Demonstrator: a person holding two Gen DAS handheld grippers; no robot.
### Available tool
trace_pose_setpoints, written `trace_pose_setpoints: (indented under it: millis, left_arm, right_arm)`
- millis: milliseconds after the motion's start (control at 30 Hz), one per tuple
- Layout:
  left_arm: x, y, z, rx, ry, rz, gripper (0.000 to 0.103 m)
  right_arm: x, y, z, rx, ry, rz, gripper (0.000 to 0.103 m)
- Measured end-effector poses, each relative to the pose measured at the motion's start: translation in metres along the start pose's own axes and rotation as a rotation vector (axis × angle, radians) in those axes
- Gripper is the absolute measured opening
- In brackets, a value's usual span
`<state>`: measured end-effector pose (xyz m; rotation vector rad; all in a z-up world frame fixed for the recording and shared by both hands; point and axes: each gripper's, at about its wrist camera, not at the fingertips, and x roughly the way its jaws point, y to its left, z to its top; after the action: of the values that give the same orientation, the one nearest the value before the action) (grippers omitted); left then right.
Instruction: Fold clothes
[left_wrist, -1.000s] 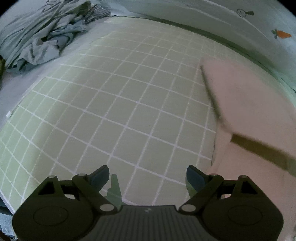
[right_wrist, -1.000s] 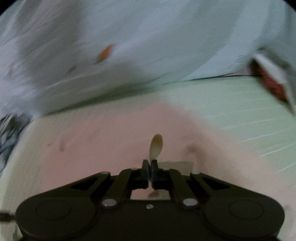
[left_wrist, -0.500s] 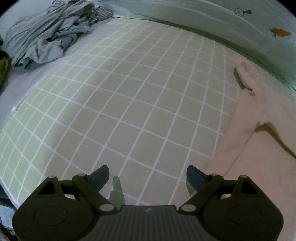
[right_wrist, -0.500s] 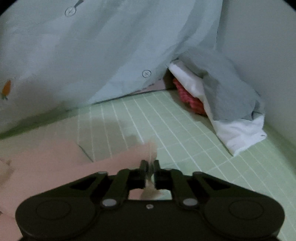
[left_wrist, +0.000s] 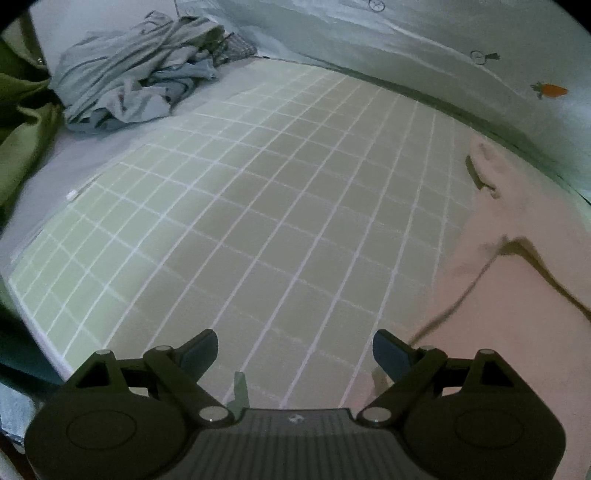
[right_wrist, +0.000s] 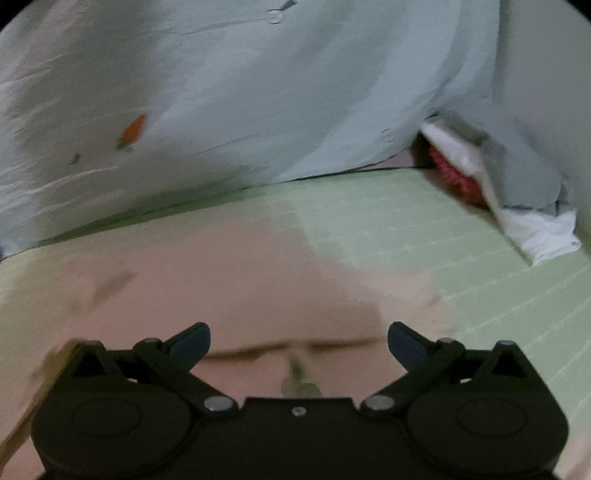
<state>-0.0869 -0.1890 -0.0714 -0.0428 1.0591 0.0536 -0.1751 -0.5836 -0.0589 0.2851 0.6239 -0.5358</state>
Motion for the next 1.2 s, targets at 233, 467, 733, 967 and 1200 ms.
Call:
trace_pose_setpoints:
  millis: [233, 467, 733, 967, 1200]
  left_arm:
    - [-0.028, 0.025, -0.029, 0.028, -0.006, 0.026, 0.095]
    - [-0.011, 0.070, -0.016, 0.067, -0.026, -0.045, 0.096]
    - [0.012, 0.137, 0.040, 0.143, -0.091, -0.179, 0.096]
    - [0.020, 0.173, 0.059, 0.172, -0.074, -0.194, 0.096]
    - [0.033, 0.194, 0.072, 0.156, -0.058, -0.215, 0.096]
  right_arm:
    - [-0.029, 0.029, -0.039, -0.014, 0.078, 0.090, 0.103]
    - [-0.060, 0.089, -0.068, -0.045, 0.072, 0.083, 0.103]
    - [-0.080, 0.220, -0.095, -0.096, 0.086, 0.107, 0.103]
    - [-0.070, 0.290, -0.098, -0.160, 0.138, 0.073, 0.087]
    - [-0.062, 0.299, -0.121, -0.164, 0.216, 0.058, 0.040]
